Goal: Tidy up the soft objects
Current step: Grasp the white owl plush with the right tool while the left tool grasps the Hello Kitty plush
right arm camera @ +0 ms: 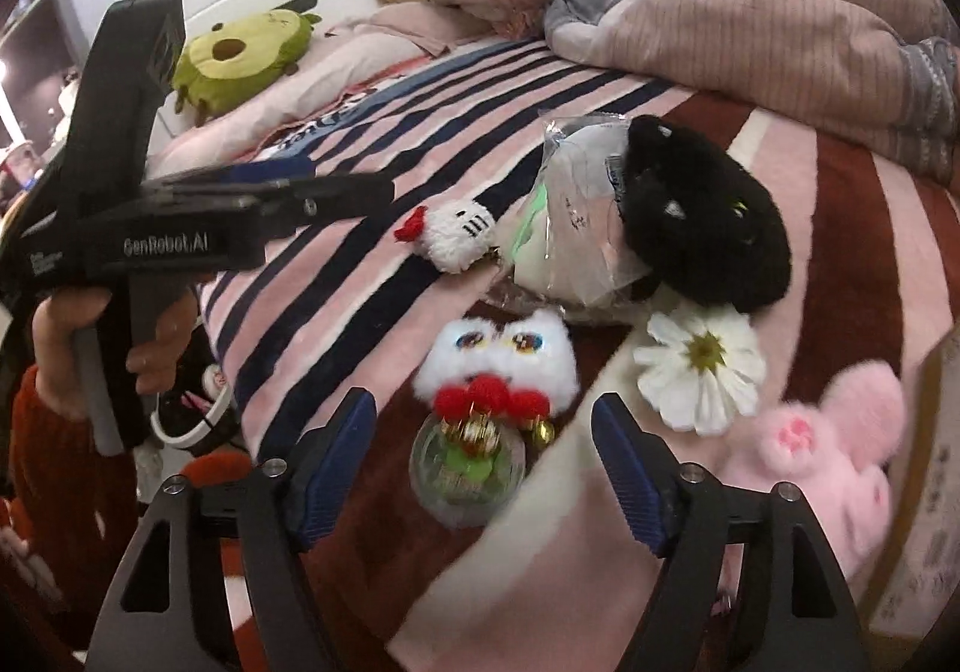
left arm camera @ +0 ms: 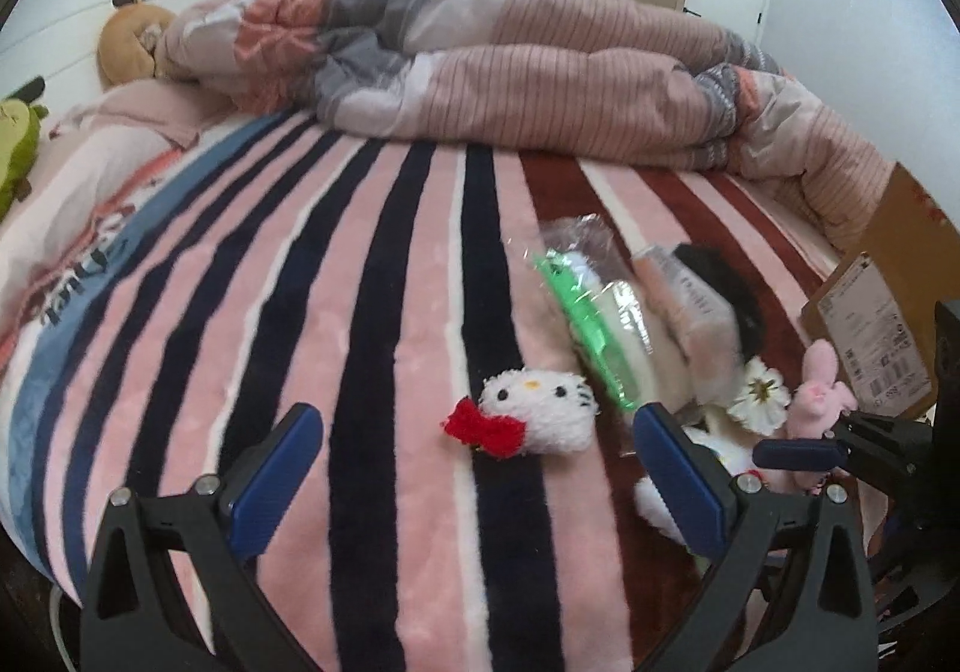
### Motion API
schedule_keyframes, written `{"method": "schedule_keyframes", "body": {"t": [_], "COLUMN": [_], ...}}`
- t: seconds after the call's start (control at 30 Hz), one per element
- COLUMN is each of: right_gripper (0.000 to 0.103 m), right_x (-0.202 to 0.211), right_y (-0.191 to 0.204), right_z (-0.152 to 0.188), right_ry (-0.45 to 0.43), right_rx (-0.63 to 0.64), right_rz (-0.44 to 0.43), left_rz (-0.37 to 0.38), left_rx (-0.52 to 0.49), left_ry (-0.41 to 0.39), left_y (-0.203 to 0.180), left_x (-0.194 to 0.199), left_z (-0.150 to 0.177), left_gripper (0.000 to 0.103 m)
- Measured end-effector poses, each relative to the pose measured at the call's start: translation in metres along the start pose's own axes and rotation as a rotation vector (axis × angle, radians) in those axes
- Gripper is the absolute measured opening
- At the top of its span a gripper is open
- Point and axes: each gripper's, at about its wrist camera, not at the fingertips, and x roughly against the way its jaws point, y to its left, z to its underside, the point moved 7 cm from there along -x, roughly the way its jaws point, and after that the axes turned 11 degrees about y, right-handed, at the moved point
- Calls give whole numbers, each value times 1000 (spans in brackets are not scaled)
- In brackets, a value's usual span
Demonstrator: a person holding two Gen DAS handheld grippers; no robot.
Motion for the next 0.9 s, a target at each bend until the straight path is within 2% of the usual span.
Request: {"method": "schedule_keyframes", "body": {"t": [0.17,0.27,0.33,0.4,0.47,0.6,0.67,0.77,0.9], "right_gripper": [70,48,48,47,47,47,48,48,48], "right_x": [-24,-34,-32,-24,-16,-1,7,17,40], "right_y": [2,-1,-3,-4,-4,-9,-7,-3,7], "right_z": [-12,-14,-14,-14,-13,-11,-11,-14,-17], "right_ry": [35,60,58,43,31,12,0,-21,-59], "right_rx": [22,29,25,27,43,35,38,54,69], "right_rz": [12,54,41,33,47,45,38,37,4], "left_rz": [17,32,41,40,28,7,-11,-19,-69], "left_rx": [-4,-12,-27,-45,-54,-68,-80,-97,-113], "left_ry": [37,56,64,78,98,141,135,116,78], "left_y": [0,-6,-11,-17,-20,-27,-30,-34,-33], "left_x": [-21,-30,-35,-42,-51,-67,-67,-58,-34], "left_z": [3,5,6,5,5,5,5,3,0], "left_gripper": [102,102,100,91,72,59,49,45,45]}}
